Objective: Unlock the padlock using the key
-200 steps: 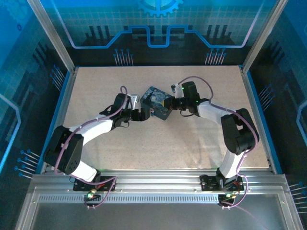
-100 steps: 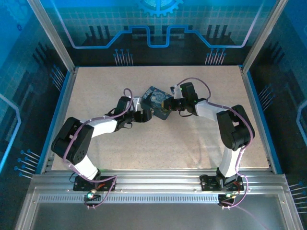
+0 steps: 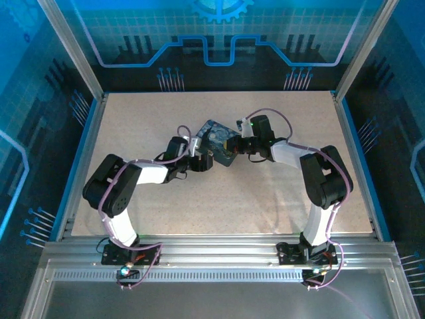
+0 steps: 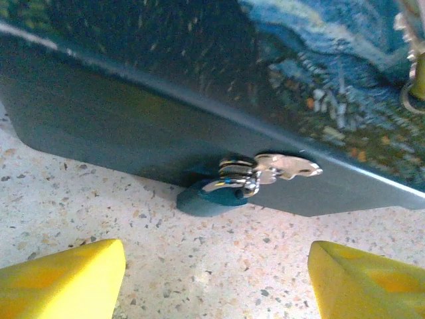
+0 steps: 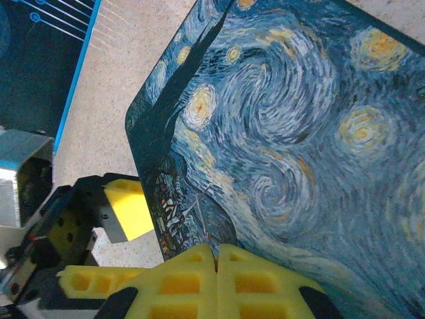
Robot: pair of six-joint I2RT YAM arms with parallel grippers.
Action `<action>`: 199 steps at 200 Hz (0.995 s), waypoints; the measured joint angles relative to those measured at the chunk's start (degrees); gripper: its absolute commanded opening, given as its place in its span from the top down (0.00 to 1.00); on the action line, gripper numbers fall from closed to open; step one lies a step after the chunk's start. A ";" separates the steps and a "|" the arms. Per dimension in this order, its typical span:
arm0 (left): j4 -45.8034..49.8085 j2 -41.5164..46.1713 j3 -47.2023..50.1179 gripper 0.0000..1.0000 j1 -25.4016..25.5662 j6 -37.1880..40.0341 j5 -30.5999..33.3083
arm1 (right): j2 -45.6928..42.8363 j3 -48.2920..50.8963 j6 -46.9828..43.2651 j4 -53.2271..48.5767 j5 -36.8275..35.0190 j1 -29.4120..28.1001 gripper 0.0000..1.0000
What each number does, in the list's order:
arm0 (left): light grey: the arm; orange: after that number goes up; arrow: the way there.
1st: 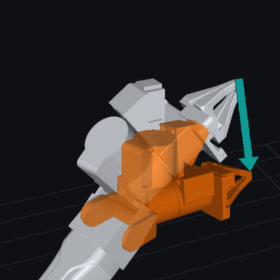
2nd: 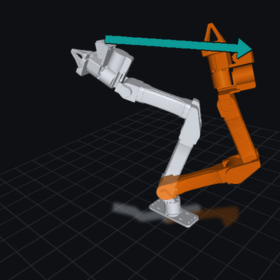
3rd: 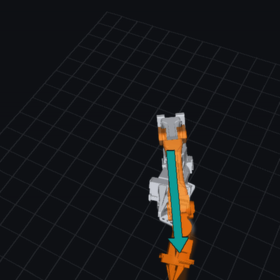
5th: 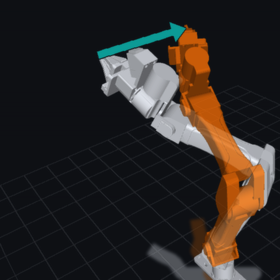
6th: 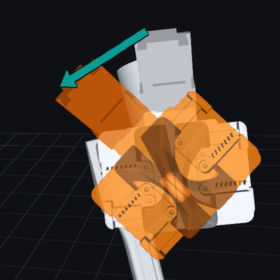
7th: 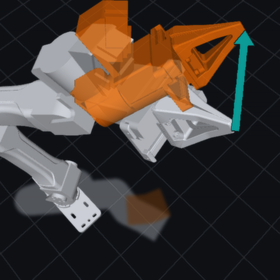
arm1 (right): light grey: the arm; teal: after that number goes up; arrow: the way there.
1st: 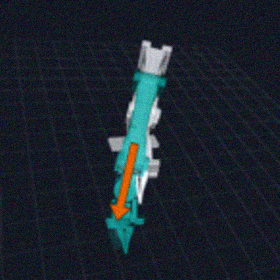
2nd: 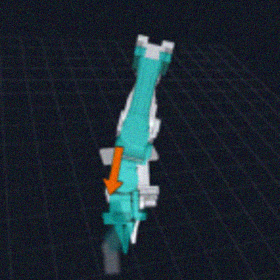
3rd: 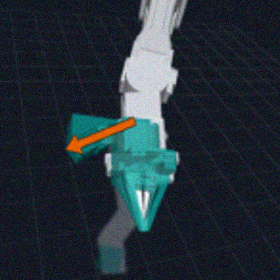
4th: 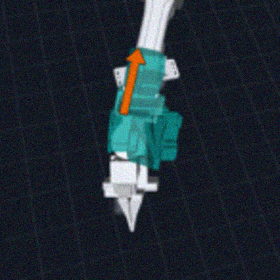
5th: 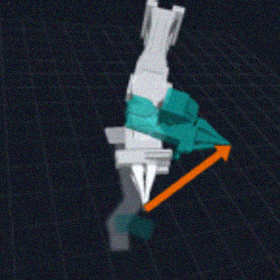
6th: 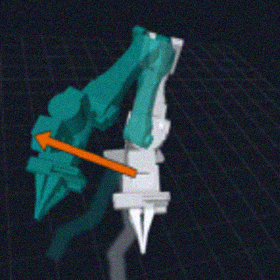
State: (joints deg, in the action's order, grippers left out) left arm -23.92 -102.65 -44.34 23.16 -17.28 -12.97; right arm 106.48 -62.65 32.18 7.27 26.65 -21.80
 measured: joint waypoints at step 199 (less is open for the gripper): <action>-3.50 -7.23 -4.74 0.52 0.50 2.62 -0.63 | 0.00 0.04 -0.02 0.13 0.00 0.00 1.00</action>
State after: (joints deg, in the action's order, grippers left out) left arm -27.42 -109.89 -49.08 23.66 -14.66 -13.61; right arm 106.48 -62.61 32.16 7.40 26.65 -21.80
